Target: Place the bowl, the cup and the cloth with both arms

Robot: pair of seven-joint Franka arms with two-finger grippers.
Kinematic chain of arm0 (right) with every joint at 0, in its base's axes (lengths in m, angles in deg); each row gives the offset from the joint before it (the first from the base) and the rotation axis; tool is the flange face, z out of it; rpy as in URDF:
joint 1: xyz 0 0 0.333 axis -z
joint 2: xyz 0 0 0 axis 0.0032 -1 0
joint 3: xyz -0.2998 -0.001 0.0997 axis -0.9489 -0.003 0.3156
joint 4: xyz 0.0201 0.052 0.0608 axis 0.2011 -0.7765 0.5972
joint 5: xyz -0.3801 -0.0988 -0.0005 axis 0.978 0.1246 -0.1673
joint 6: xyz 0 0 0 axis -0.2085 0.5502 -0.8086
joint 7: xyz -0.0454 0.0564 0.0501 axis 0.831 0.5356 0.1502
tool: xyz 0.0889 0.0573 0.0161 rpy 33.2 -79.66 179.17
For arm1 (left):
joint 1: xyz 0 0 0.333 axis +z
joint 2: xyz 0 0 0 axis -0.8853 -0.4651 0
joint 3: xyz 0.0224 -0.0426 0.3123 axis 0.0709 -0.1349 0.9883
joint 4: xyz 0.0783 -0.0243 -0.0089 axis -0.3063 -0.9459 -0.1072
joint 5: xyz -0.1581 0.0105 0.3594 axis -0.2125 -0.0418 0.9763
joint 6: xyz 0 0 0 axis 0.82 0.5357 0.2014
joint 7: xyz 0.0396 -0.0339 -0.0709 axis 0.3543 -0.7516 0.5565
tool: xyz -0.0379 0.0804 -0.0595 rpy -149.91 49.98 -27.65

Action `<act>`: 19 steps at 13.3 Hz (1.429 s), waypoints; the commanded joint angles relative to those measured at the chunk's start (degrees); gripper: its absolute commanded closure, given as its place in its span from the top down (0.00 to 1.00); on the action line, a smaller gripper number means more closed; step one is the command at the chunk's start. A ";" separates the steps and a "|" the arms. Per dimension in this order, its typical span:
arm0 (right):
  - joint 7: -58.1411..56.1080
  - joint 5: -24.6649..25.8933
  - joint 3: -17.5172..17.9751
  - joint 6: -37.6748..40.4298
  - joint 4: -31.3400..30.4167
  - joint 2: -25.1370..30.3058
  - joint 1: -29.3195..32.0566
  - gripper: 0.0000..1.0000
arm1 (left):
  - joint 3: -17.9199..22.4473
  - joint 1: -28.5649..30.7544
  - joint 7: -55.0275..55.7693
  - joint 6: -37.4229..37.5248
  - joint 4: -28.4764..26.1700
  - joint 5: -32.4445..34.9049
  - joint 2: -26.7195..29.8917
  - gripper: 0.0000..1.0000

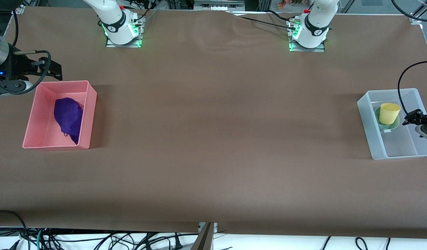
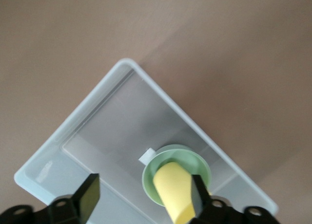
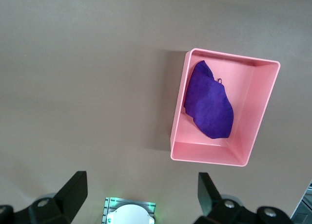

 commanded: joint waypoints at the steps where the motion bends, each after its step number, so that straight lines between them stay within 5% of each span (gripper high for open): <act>1: -0.78 -0.64 0.05 0.02 0.89 -0.32 0.23 1.00 | -6.32 -0.32 8.62 10.17 6.06 -0.39 0.93 1.00; 6: -0.78 -0.55 0.05 0.02 0.89 -0.32 0.23 1.00 | -16.44 -0.49 26.67 19.88 11.44 -1.00 1.10 1.00; 8: -0.87 -0.64 -0.04 0.02 0.89 -0.32 0.32 1.00 | -16.29 -3.54 29.65 20.32 11.54 -1.88 5.47 1.00; 13: -0.96 -0.55 -0.13 0.02 0.89 -0.23 0.40 1.00 | 8.55 -28.49 48.98 19.71 8.38 -15.04 15.42 1.00; 16: -0.96 -0.64 -0.13 0.02 0.89 -0.32 0.41 1.00 | 17.96 -36.32 50.50 12.63 -4.92 -19.72 23.39 1.00; 17: -0.96 -0.55 -0.13 0.02 0.89 -0.32 0.41 1.00 | 19.74 -38.61 50.85 7.45 -10.73 -19.64 26.65 1.00; 19: -0.96 -0.55 -0.22 0.02 0.89 -0.23 0.41 1.00 | 20.02 -38.99 53.66 5.82 -13.16 -19.64 28.00 1.00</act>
